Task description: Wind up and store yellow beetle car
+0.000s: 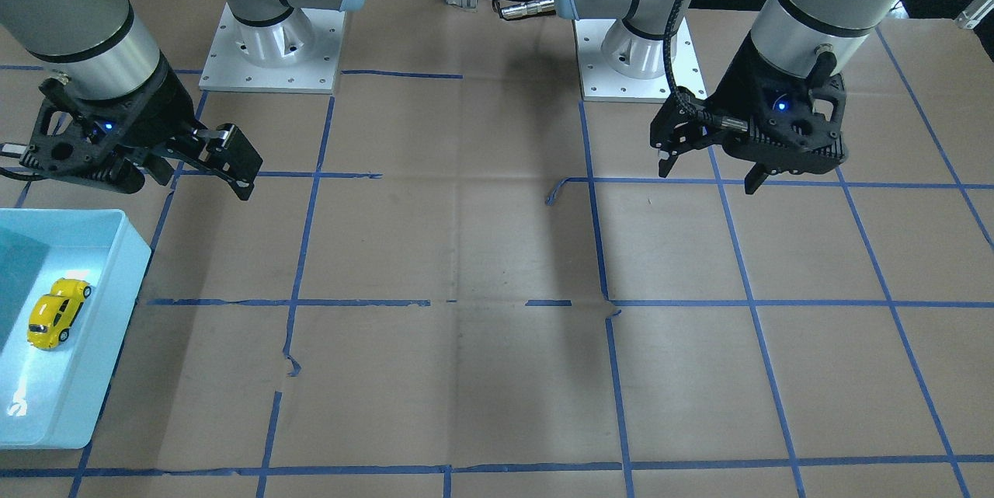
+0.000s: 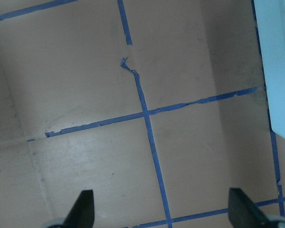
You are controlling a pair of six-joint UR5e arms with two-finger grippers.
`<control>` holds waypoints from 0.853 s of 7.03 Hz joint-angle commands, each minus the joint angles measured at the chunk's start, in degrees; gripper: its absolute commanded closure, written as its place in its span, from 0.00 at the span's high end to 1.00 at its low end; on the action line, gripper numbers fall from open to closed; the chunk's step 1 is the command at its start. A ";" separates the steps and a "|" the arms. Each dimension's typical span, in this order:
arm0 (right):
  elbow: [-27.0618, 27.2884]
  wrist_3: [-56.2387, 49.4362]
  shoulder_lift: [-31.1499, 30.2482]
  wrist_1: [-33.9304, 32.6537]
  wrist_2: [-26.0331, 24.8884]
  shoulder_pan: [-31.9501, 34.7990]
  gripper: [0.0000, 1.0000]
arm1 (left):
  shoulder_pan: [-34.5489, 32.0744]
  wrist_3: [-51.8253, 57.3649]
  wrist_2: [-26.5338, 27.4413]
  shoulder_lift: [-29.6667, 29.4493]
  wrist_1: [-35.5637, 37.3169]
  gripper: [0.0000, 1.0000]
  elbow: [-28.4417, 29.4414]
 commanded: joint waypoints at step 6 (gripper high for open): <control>0.64 0.22 0.68 -3.69 0.16 0.00 1.00 | 0.00 0.00 -0.02 0.00 0.00 0.99 0.08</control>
